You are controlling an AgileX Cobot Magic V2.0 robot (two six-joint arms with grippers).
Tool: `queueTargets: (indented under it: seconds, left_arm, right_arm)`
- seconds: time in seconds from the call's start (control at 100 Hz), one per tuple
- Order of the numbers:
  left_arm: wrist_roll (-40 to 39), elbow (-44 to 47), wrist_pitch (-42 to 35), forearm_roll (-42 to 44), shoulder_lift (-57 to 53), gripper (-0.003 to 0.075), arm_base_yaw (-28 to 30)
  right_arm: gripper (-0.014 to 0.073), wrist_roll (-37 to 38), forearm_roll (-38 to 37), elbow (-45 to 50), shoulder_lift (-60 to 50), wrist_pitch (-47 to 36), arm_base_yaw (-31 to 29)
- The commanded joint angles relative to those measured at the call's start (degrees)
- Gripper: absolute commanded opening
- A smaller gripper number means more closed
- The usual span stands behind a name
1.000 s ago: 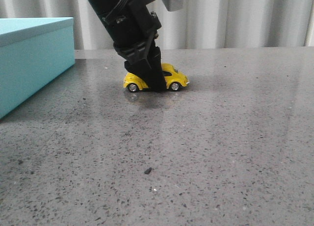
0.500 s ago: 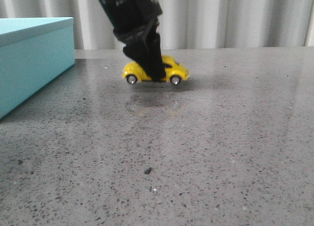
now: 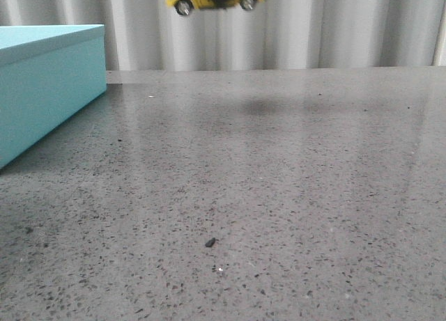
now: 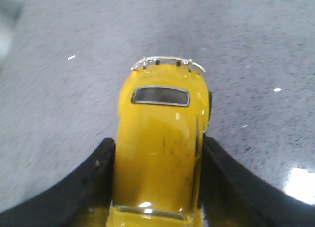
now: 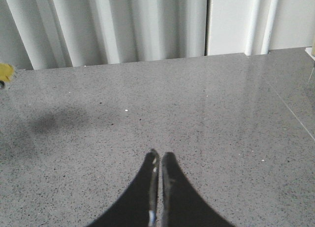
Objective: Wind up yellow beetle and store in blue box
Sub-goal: 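Lift the beetle off the table with the left gripper, then carry the beetle over the light-blue box and lower it inside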
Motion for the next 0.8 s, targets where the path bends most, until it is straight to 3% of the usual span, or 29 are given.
queueTargets:
  seconds: [0.0,0.21,0.33,0.53,0.79]
  left_arm:
    - [-4.5,-2.5,-2.1,1.4,-5.9,0.008,1.9]
    - [-11.3,-2.5,0.3,0.4,-11.5,0.008,10.2]
    - [-12.0,-2.5,4.1,-0.6,-13.6,0.008,15.4]
    - [-12.7,0.1,4.1,-0.7,-15.7,0.008,23.9]
    - [-13.1,9.0,4.1,-5.1,-15.9,0.008,31.2]
  right_arm:
    - [-0.0061,-0.3,-0.7,-0.9,1.0,-3.7,0.0]
    - [-0.0061,-0.3,-0.7,-0.9,1.0,-3.4,0.0]
    - [-0.0061,-0.3,-0.7,-0.9,1.0,-3.3,0.0]
    - [-0.0061,-0.3,-0.8,-0.9,1.0,-3.5,0.0]
    - [-0.0061,-0.3,-0.8,-0.9,1.0,-2.9,0.0]
